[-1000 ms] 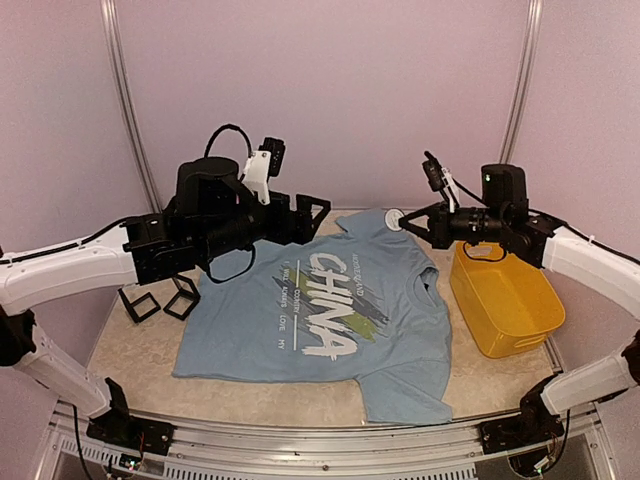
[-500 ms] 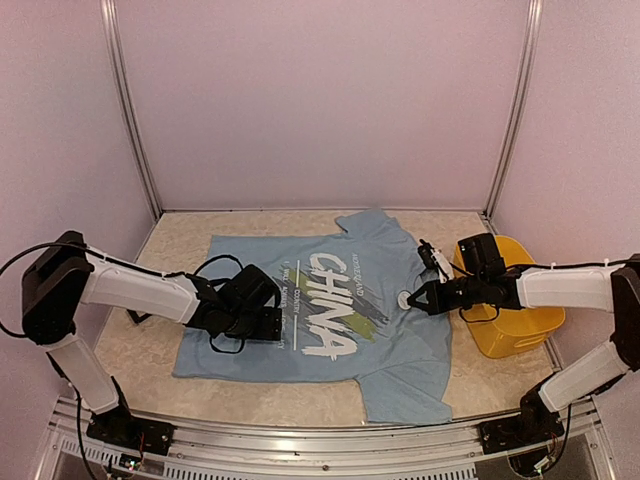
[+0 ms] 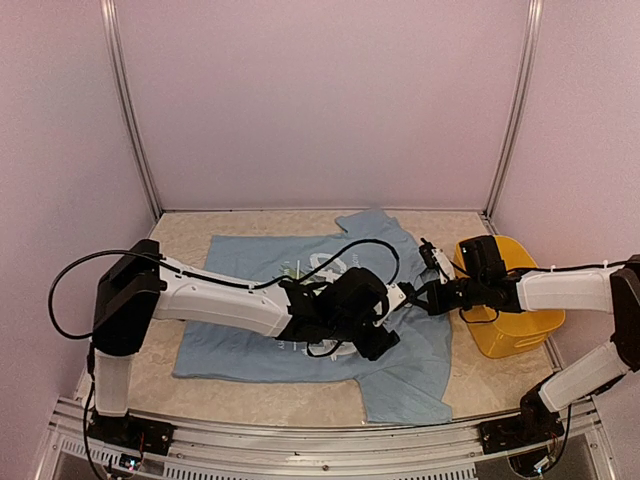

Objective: Pin the brooch onto the clothing

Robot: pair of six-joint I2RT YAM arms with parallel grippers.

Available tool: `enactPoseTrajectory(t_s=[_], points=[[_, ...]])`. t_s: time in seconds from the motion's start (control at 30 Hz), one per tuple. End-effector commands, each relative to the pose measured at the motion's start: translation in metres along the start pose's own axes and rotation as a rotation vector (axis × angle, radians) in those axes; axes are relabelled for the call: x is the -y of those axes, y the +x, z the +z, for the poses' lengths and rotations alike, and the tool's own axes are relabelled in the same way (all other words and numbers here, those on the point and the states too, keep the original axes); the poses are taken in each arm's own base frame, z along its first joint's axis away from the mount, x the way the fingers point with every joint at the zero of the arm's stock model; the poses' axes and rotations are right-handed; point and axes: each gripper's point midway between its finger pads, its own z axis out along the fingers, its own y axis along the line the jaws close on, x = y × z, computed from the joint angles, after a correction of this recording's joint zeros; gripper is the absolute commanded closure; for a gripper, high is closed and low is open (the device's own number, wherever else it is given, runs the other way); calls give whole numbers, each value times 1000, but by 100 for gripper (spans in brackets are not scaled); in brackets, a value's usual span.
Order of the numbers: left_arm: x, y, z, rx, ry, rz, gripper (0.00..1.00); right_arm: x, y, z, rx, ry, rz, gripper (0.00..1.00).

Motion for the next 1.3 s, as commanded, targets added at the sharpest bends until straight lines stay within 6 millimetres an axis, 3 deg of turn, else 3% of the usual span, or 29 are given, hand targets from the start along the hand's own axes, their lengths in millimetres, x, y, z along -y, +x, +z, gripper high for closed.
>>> enactPoseTrajectory(t_s=[0.0, 0.17, 0.37, 0.57, 0.63, 0.77, 0.8, 0.93, 1.13, 1.27], points=[[-7, 36, 33, -122, 16, 124, 31, 0, -11, -2, 42, -8, -21, 100], [-10, 56, 49, -179, 41, 89, 43, -3, -6, 1, 33, -38, -13, 100], [-3, 91, 48, -273, 63, 50, 48, -3, 8, 4, 18, -56, 0, 100], [0, 94, 50, -282, 66, 47, 50, -2, 20, 4, -29, -56, 0, 100], [2, 96, 51, -284, 68, 51, 60, -2, 23, 2, -39, -49, 4, 100], [3, 105, 53, -305, 87, 50, 92, -3, 28, 1, -59, -53, 15, 100], [2, 104, 52, -302, 84, 46, 100, -3, 29, 0, -71, -50, 10, 100], [-7, 84, 42, -224, 86, -2, 100, -7, 22, -8, -75, -46, -10, 100], [-6, 31, 10, -37, 146, -63, 100, -18, 17, -2, 8, -83, -108, 100], [-6, 21, -2, 6, 163, -70, 100, -39, 1, 4, 186, -102, -288, 100]])
